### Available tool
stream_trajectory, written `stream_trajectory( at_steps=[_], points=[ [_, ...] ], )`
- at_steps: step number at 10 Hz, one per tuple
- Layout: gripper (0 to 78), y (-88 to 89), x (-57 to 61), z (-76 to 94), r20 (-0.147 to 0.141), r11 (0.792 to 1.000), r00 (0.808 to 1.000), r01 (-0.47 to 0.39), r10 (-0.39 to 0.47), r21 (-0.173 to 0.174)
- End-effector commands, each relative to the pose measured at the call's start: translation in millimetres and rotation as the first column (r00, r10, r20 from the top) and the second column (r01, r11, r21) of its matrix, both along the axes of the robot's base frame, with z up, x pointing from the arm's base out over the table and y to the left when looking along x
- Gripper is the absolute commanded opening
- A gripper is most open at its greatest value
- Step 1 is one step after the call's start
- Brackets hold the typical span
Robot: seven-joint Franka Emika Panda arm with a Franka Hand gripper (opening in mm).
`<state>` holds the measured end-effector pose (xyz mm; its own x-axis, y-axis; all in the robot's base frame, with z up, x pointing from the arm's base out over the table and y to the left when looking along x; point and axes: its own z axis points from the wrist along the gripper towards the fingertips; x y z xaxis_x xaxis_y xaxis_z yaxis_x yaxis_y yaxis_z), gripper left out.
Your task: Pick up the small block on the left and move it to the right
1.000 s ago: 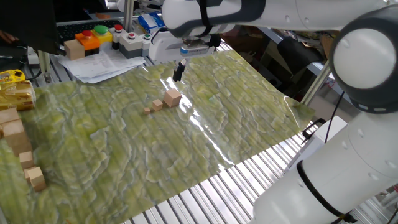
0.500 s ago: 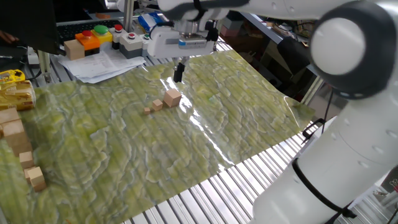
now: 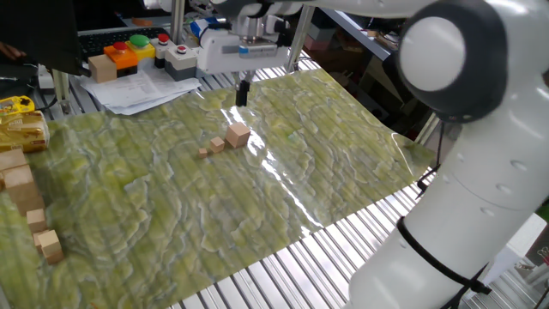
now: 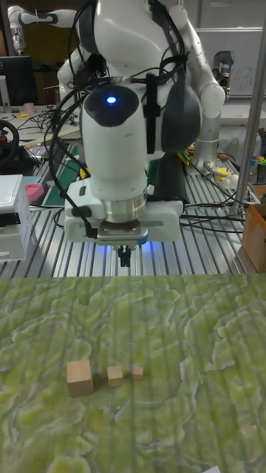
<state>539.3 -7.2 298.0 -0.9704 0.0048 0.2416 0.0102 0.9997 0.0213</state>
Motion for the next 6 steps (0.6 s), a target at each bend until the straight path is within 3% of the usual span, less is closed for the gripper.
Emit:
stream_trajectory(
  at_steps=[1, 6],
  points=[
    [0.0, -28.3, 35.4, 6.4, 0.087, 0.999, 0.995, -0.042, 0.044, -0.025],
    [0.0, -35.7, 40.8, 8.3, 0.089, 0.998, 0.995, -0.041, 0.045, -0.045]
  ],
)
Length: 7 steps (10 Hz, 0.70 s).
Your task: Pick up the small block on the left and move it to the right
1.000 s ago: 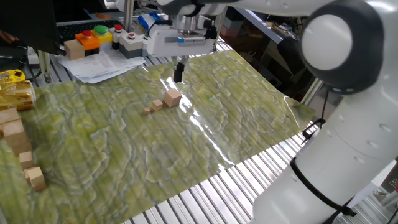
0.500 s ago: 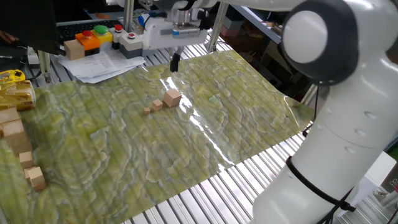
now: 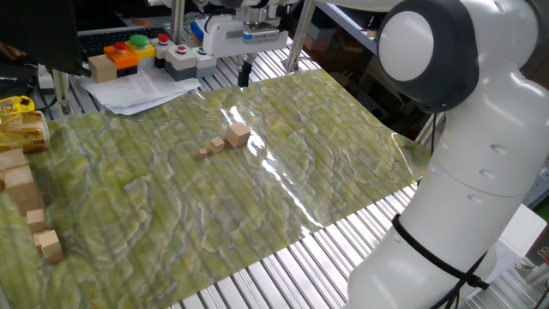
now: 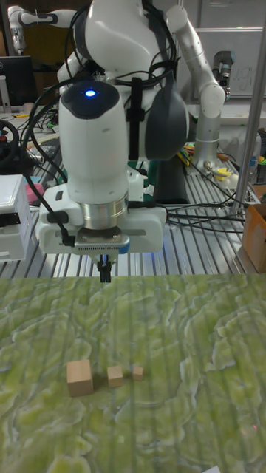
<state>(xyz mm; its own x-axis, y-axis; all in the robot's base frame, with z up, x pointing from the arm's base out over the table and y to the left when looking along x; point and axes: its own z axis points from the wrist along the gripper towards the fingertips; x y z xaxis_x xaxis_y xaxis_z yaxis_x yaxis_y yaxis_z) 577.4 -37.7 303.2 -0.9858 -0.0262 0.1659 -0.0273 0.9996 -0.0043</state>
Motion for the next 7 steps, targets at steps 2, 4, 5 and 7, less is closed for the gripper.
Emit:
stream_trajectory(
  at_steps=[2, 4, 5, 7],
  points=[
    [0.0, -5.7, 2.4, 3.0, 0.013, 1.0, 1.0, -0.014, 0.014, -0.018],
    [0.0, -5.7, 2.4, 3.0, 0.019, 1.0, 1.0, -0.022, 0.022, -0.02],
    [0.0, -5.7, 2.4, 3.0, 0.022, 1.0, 0.999, -0.022, 0.023, -0.02],
    [0.0, -5.7, 2.4, 3.0, 0.034, 0.999, 0.999, -0.036, 0.036, -0.009]
  ],
)
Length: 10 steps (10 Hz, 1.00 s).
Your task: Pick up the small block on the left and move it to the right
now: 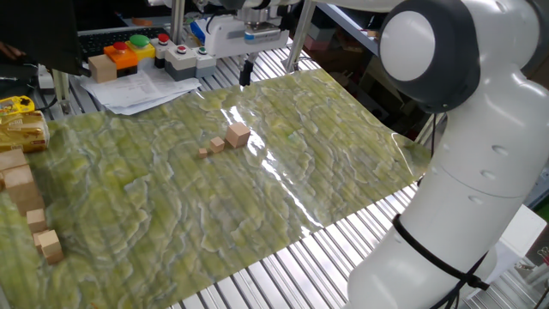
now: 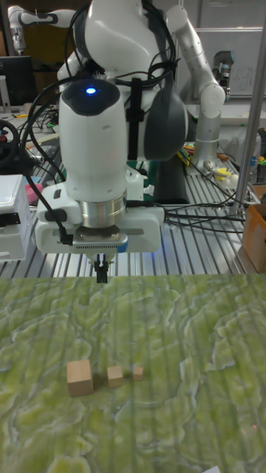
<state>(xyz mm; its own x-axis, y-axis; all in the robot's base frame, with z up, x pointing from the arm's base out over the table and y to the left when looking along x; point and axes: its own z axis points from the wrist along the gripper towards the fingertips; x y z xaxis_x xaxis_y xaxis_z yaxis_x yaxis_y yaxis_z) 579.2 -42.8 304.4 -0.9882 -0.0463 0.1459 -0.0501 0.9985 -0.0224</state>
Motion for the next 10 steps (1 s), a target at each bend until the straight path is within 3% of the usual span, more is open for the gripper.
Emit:
stream_trajectory(
  at_steps=[1, 4, 6, 10],
  points=[
    [0.0, -0.7, 0.7, 1.9, 0.034, 1.0, 0.999, -0.022, 0.022, 0.016],
    [0.0, -0.7, 0.7, 1.9, 0.01, 1.0, 1.0, 0.016, -0.016, 0.016],
    [0.0, -0.7, 0.7, 1.9, 0.027, 0.996, 0.995, 0.092, -0.092, 0.005],
    [0.0, -0.7, 0.7, 1.9, 0.021, 0.986, 0.985, 0.17, -0.17, 0.004]
  ],
)
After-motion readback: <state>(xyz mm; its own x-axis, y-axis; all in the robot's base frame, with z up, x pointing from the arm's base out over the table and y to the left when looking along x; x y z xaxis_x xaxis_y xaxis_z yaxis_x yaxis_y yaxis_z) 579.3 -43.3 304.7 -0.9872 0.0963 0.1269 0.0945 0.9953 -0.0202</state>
